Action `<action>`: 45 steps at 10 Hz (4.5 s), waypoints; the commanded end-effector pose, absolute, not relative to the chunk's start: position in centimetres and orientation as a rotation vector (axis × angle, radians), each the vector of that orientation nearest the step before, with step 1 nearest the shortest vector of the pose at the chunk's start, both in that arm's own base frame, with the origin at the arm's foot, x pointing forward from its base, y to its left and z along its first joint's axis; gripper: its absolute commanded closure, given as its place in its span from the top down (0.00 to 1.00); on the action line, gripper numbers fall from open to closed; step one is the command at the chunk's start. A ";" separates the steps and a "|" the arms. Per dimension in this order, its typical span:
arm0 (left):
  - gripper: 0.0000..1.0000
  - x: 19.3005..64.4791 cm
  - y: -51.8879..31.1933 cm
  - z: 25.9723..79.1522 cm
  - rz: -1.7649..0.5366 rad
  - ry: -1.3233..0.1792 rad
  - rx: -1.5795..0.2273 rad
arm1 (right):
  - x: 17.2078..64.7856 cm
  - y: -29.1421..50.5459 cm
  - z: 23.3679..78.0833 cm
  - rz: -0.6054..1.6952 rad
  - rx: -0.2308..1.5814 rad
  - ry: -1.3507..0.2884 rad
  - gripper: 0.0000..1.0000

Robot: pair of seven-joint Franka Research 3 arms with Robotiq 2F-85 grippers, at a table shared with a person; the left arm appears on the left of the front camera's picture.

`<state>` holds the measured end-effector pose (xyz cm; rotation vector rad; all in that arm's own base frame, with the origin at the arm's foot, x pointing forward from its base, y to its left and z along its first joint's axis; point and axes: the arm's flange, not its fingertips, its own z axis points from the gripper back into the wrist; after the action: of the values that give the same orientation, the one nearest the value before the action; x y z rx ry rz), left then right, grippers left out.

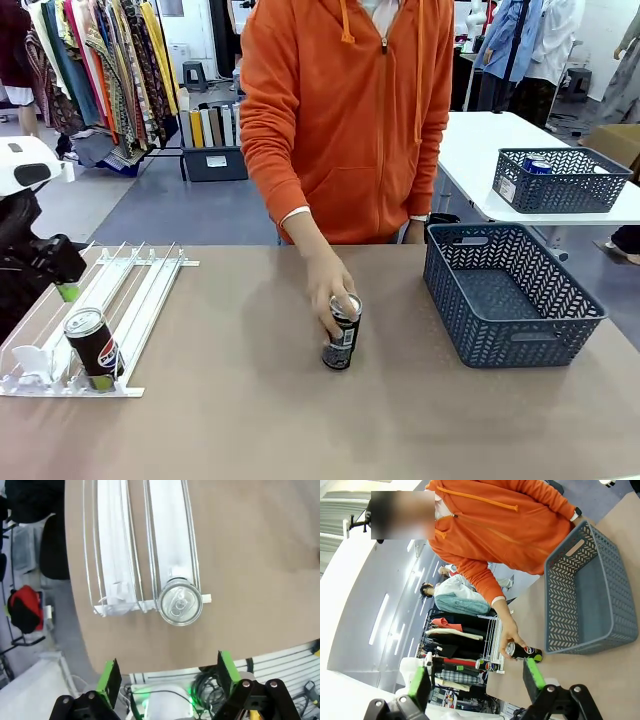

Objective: Retrieve and store the cans from the dispenser.
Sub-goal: Pick up one can from the Automatic Can Dispenser and place it in the middle of the table.

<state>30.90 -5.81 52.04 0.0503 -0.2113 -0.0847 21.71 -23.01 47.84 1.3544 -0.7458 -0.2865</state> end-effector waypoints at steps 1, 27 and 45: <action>1.00 32.1 -6.2 51.0 -0.086 -0.229 0.058 | 22.0 -23.0 48.1 -0.277 1.367 -0.777 1.00; 0.00 38.9 -7.8 41.9 -0.050 0.005 0.092 | 22.0 -23.0 48.1 -0.277 1.367 -0.777 1.00; 0.00 43.4 -21.4 58.9 -0.362 -0.240 -0.168 | 22.0 -23.0 48.1 -0.277 1.367 -0.777 1.00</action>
<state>39.32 -16.60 57.95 -0.1104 -0.2442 -0.2239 21.70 -23.01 47.85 1.3545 -0.7458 -0.2861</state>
